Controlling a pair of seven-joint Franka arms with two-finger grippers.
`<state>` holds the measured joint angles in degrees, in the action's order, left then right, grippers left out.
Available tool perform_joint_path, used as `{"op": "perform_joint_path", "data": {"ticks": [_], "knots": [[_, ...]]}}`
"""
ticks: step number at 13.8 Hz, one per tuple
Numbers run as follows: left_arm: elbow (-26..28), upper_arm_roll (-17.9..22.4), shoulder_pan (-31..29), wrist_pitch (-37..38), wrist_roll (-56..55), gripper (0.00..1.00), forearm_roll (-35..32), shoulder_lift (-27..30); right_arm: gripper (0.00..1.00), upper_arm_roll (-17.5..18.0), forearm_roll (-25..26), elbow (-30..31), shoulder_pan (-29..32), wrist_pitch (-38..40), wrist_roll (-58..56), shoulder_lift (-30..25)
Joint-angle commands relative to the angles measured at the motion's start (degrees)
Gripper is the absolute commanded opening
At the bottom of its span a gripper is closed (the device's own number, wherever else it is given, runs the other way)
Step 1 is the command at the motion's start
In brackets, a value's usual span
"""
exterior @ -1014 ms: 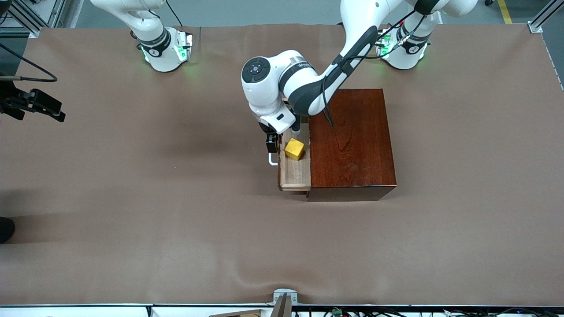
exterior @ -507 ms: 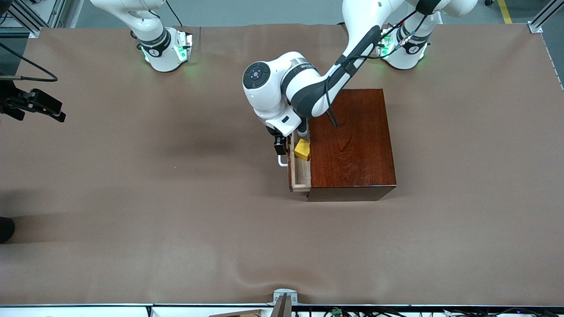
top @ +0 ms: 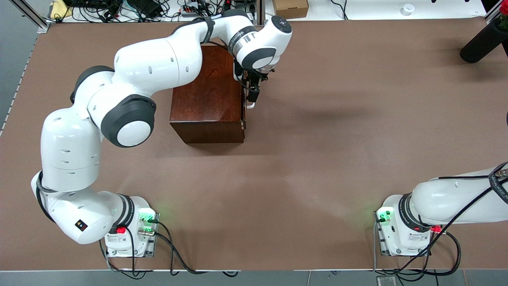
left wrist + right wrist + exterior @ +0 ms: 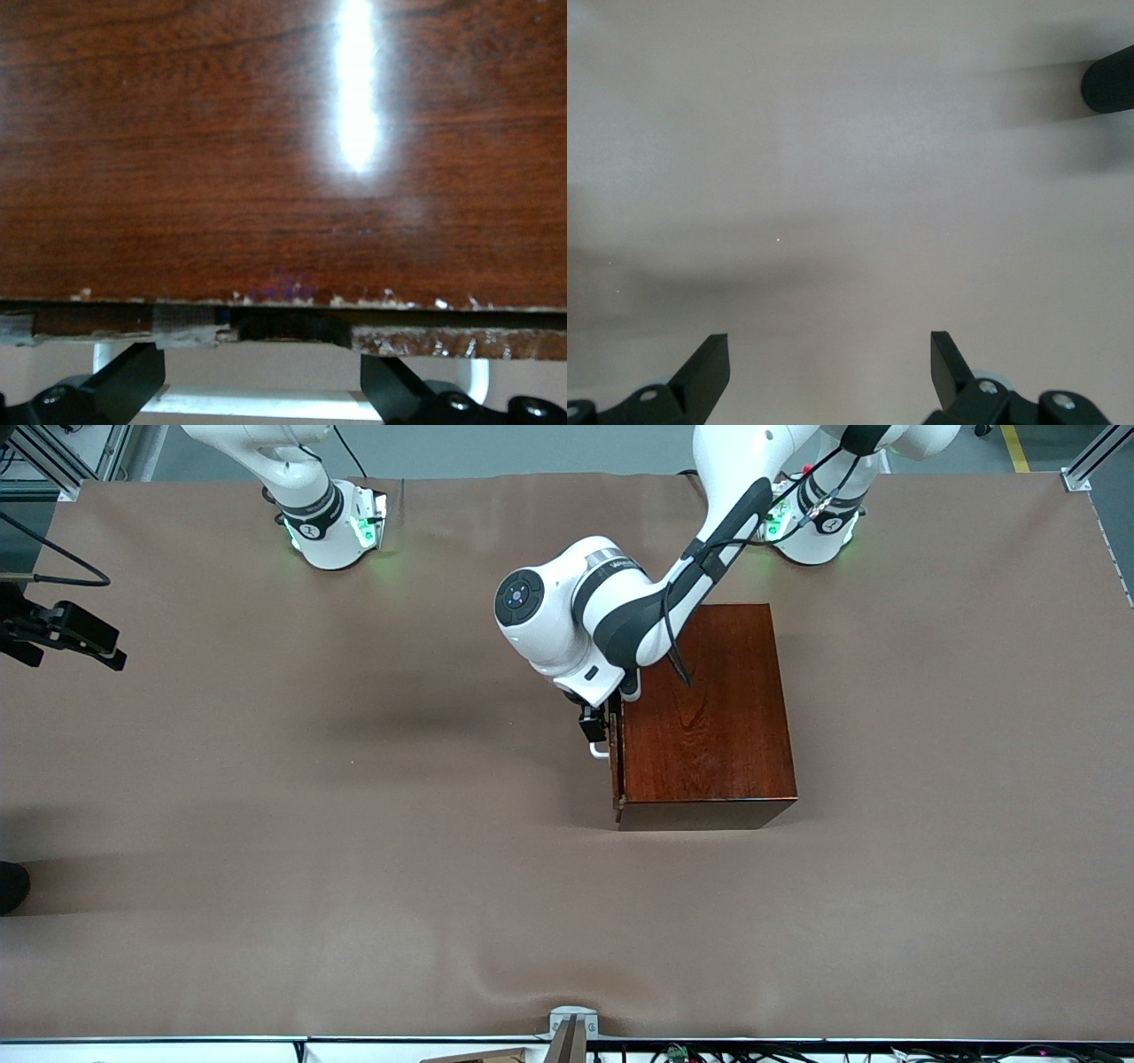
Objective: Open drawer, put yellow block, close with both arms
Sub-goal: 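Push the drawer front shut with the left gripper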
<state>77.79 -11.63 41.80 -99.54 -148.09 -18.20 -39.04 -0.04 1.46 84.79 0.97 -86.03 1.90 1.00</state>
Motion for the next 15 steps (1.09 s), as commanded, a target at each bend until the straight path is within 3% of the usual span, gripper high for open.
{"op": "perform_joint_path", "data": {"ticks": [1, 11, 15], "knots": [[1.84, -0.23, -0.40, 5.32, -0.45, 1.00, -1.40, -0.43, 1.00, 0.66, -0.06, 0.12, 1.06, -0.02, 0.38, -0.92], [-1.58, -0.85, 2.58, 6.82, -1.15, 1.00, -2.72, 1.24, 1.00, 0.57, -0.06, -0.15, 1.06, 0.16, 0.38, -0.92], [-2.99, -1.11, 2.59, 6.82, 0.43, 1.00, -2.55, 6.06, 1.00, 0.57, 0.03, -0.06, 1.06, -0.02, 0.30, -1.09]]}}
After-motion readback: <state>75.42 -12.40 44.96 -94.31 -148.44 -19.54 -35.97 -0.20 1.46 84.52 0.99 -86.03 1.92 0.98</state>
